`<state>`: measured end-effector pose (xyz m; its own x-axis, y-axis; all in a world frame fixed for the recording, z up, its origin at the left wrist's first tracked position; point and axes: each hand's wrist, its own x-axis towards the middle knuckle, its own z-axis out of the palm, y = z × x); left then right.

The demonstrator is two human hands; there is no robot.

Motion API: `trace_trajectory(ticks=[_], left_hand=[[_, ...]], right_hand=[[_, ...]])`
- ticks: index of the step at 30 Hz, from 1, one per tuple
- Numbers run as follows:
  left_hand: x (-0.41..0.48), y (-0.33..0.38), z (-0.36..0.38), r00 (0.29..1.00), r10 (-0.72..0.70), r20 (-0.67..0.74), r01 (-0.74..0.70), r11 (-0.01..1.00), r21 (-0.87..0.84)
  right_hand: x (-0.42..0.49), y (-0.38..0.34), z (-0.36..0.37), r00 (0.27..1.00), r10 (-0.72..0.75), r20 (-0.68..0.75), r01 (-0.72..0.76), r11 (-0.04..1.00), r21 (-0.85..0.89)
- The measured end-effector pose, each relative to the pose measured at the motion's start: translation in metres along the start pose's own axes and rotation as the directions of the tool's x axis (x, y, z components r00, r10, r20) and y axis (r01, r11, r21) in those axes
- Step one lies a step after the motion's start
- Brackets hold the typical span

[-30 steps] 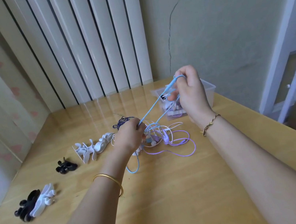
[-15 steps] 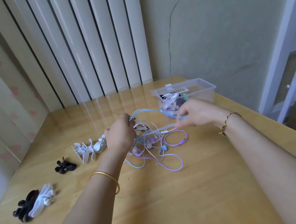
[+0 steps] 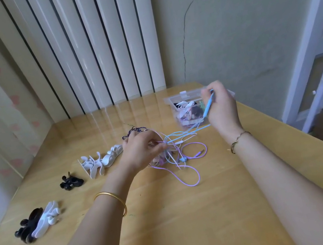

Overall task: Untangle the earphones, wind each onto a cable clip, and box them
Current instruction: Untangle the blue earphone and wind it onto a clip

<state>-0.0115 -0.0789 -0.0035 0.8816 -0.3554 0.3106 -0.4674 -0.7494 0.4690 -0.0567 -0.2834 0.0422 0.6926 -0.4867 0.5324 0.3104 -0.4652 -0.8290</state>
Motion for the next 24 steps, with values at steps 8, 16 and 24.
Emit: trace_trajectory(ticks=[8, 16, 24], left_hand=[[-0.001, -0.003, -0.006, 0.999, 0.026, 0.026, -0.030, 0.988, 0.152], [-0.001, 0.012, -0.005, 0.996, 0.037, 0.083, -0.019, 0.978, -0.209], [0.001, 0.029, -0.004, 0.998, -0.037, 0.047, 0.052, 0.916, -0.398]], right_hand=[[0.005, 0.010, -0.005, 0.942, 0.200, 0.269, 0.088, 0.627, -0.774], [0.001, 0.014, -0.034, 0.703, 0.510, 0.495, 0.029, 0.675, -0.737], [0.000, 0.001, -0.029, 0.744, 0.535, 0.401, 0.220, 0.370, -0.902]])
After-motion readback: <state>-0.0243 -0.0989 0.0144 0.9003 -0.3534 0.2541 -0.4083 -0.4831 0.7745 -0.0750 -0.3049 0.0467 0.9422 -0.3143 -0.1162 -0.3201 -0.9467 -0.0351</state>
